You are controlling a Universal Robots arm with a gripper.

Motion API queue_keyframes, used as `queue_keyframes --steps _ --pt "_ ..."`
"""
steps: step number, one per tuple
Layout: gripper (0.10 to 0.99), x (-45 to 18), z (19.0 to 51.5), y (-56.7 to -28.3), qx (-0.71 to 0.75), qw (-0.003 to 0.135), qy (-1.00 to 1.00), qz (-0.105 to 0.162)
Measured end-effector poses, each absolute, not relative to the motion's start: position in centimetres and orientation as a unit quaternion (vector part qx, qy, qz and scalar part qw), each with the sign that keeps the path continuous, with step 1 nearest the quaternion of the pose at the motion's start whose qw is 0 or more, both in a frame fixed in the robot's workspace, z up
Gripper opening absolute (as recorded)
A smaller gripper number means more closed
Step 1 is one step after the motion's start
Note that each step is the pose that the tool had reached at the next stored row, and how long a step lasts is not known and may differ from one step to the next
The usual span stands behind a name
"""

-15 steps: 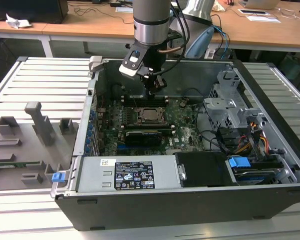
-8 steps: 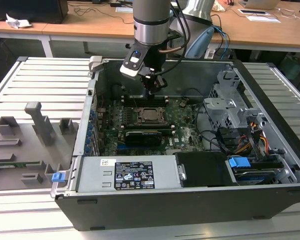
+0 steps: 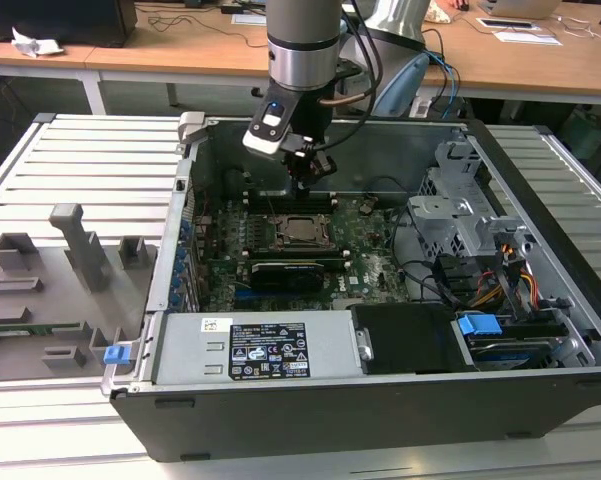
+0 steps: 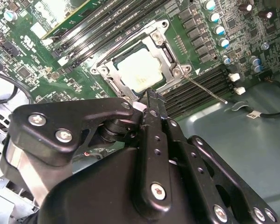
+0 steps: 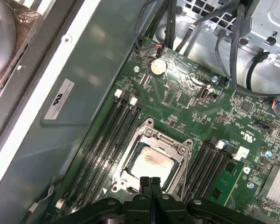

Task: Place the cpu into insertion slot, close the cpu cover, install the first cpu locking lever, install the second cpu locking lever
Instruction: 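Install the first cpu locking lever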

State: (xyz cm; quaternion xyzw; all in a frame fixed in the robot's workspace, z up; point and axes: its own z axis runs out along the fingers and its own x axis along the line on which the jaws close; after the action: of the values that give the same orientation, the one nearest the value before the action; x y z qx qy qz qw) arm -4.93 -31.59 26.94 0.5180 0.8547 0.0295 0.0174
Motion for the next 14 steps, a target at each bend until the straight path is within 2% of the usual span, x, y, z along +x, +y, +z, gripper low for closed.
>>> queue_keyframes --steps 14 --pt "0.106 -4.93 26.94 -31.59 0.491 0.017 0.87 0.03"
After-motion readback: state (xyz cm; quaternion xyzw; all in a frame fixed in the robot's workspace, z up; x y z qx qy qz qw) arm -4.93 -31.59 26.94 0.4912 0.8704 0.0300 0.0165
